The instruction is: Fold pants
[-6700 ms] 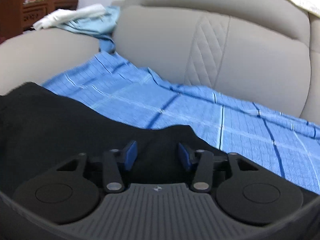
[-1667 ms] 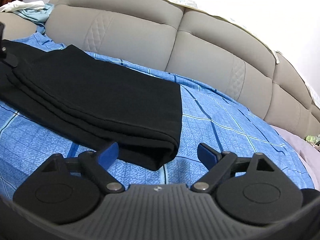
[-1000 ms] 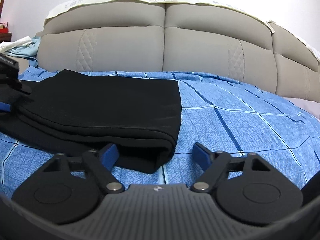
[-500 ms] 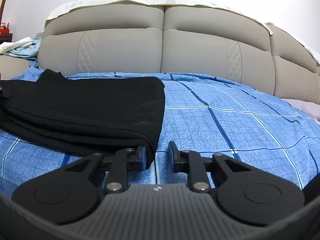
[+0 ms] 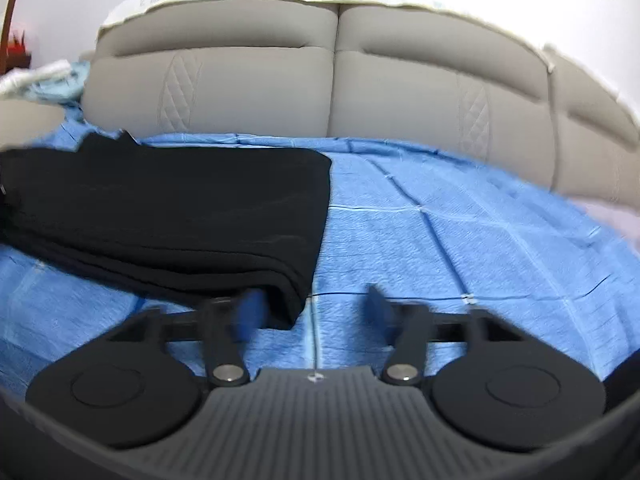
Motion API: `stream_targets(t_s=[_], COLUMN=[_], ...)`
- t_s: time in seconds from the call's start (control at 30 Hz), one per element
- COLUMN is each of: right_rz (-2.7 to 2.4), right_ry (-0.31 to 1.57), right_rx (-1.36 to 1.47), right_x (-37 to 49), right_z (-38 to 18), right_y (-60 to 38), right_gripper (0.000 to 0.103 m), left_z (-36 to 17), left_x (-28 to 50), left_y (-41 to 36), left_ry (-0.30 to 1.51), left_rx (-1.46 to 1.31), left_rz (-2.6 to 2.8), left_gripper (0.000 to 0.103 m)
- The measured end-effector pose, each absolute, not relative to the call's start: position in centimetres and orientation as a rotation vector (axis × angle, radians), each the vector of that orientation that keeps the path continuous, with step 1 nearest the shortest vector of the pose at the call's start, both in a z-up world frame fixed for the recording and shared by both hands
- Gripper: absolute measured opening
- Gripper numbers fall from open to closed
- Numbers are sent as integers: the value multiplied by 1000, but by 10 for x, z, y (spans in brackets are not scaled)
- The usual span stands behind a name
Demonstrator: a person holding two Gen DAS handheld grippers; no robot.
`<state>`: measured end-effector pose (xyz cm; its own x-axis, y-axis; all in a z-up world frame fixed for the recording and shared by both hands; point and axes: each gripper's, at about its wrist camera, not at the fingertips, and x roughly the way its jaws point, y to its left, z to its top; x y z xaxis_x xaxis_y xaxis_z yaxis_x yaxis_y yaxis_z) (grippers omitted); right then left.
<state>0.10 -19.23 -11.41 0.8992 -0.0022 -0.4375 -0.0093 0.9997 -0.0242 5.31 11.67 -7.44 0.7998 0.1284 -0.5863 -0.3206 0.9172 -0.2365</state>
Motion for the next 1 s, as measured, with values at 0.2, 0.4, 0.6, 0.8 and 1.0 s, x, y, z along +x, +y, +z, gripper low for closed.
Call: stream_targets(t_s=[0.2,0.4,0.6,0.8,1.0], right_rz=[169,94,-38,-126,-165], right_ry=[499,466,413,356,347], right_rx=[79,-24,-163,-196,-360], right_x=[4,-3,-6,-15,-24], right_z=[-107,-104,-113,-114,-126], right_y=[-191,-177,-165,-168,-153], right_gripper=[96,101,85,75,75], left_z=[-45,-37,-67,-92,-97], left_x=[40,44,63,68,65], left_y=[133,121,95,87,88], left_ry=[521,454,502,501,489], left_rx=[-282,-271,-251,-154,-148], left_rz=[279,138,62,76,54], left_gripper=[46,16,16,11,11])
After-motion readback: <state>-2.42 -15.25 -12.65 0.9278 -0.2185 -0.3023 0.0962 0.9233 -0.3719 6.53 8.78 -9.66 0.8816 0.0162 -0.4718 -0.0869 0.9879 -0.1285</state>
